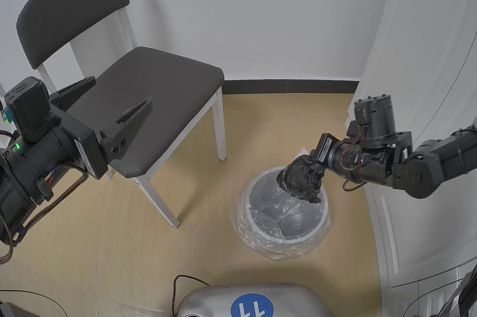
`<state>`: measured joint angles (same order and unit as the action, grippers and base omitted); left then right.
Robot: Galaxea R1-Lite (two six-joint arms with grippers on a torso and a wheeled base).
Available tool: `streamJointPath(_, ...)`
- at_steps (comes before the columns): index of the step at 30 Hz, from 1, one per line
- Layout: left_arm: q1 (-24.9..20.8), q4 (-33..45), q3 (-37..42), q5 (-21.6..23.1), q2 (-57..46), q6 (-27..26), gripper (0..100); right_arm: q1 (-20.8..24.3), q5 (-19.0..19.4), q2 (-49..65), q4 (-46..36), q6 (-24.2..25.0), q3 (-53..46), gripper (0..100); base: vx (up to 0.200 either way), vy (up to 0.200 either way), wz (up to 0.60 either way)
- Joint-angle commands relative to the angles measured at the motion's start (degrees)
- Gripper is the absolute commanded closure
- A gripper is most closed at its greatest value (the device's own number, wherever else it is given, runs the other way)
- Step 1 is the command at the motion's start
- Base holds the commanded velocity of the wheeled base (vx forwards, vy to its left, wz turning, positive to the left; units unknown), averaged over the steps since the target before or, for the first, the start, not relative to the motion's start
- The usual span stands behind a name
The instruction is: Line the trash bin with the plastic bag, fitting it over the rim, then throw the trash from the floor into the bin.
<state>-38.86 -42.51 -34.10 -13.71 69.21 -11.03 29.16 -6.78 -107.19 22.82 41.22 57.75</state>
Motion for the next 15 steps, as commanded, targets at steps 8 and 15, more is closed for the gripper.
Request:
streamJointPath(8,0.28,-4.07,2.28,-0.35,-1.88,-2.06,0,-0.24,-0.25,-14.45,4.43,2.38,3.95,100,0.0,0.0,0.0)
streamJointPath(15,0.28,-4.07,3.51,-0.26,-4.96,-4.44,0,0.11,-0.43,-20.78,6.27,2.2,5.36,100,0.0,0.0,0.0)
